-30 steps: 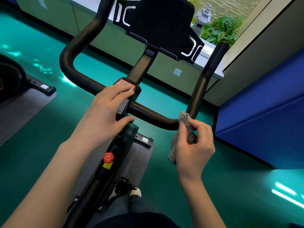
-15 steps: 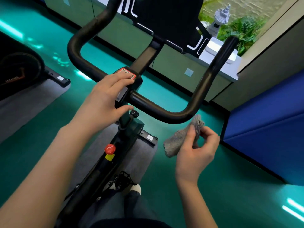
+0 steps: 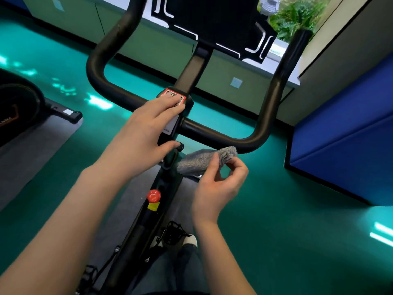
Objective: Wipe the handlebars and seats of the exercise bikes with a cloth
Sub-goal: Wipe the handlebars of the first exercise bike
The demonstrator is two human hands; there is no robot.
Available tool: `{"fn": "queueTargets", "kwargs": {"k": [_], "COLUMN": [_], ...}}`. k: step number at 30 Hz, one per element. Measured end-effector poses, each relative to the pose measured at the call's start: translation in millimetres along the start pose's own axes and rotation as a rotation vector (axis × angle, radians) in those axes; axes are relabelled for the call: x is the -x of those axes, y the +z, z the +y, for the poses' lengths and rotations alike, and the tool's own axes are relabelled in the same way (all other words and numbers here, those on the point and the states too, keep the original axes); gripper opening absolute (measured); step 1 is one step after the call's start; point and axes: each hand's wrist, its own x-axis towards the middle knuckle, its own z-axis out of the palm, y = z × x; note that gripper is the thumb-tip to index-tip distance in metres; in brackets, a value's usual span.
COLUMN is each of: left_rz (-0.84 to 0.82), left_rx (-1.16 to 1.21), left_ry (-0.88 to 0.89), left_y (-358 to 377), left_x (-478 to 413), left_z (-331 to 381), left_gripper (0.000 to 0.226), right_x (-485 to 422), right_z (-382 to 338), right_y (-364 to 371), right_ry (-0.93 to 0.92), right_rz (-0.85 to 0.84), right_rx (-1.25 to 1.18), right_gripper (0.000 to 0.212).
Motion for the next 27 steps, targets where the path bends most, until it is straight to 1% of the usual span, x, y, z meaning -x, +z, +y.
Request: {"fn": "queueTargets", "kwargs": {"k": [3,7,11,15,18,20,24,26,27], "left_rz": [-0.041,-0.069,-0.067,-0.057,-0.043,-0.039,-0.036,-0.025,-0.018], "left_rx": [0.022,0.044,0.054,0.029,0.017,0.008,-0.014,-0.015,-0.015], "left_ry": [0.023,0.055,0.062,0.051,0.046,0.046,0.045,0.04,0.039], "left_y": [-4.7,-11.2,-13.0,-10.9,-10.2,-9.8,-9.6,-9.1,-8.2], "left_x": [0.2,-0.6,0.1,0.5,1.3,1.6,1.4,1.7,1.9], "left_z": [-4.9,-10.5,-11.0,-6.9,-4.9,-4.3,-2.3,-1.3,-1.0], "left_gripper": [0.075,0.072,0.067,0.063,0.062,0.062,0.062,0.061,0.06], "right_x": [17.1,28.2,32.3,30.5,25.1,22.1,20.7,19.6,16.7], "right_z": [-6.2,-8.6,-10.4,-11.9,-11.9,-13.1,-11.9,-2.2,1.9], "right_y": [21.9,44.1,48.1,37.2,26.7,27.9,26.2,11.1,2.2], "right_ry": [0.028,0.034,0.019,-0.094,-0.201,-0.239,-0.115,-0.023,0.051], "right_rz": [-0.049,-0.021,-0.05,-0.165,-0.135,-0.16,-0.32,-0.317,-0.285], "right_rx": [-0.013,-0.034,-0.039,0.027,0.082,0.099,0.085,0.082,0.06], "right_gripper": [0.017,0.014,0.012,0.011,0.012,0.012,0.009,0.011,0.016]}}
